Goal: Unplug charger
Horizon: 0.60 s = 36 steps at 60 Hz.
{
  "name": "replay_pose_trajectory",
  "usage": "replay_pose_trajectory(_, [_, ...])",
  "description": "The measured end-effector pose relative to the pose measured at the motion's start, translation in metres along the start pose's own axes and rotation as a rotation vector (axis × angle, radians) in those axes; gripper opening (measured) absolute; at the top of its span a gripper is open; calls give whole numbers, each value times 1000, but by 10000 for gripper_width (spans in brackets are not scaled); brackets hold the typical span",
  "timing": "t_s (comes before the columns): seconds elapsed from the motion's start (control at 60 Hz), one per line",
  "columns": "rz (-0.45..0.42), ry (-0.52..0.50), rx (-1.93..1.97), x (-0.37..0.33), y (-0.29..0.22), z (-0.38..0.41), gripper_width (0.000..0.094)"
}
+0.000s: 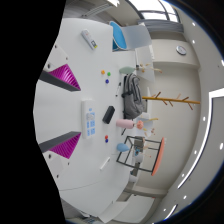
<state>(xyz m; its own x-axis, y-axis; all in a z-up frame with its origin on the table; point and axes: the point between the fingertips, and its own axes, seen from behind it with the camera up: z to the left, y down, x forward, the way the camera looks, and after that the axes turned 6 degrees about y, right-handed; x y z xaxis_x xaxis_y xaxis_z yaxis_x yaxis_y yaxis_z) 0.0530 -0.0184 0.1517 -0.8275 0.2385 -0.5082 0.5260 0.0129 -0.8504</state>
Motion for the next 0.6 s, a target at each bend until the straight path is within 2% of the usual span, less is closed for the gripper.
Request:
replay_pose_trajectory(0.3, [-57,-2,7,141,12,-1,852])
replay_pose_trajectory(0.6, [-71,-47,-8,231,19,7,854])
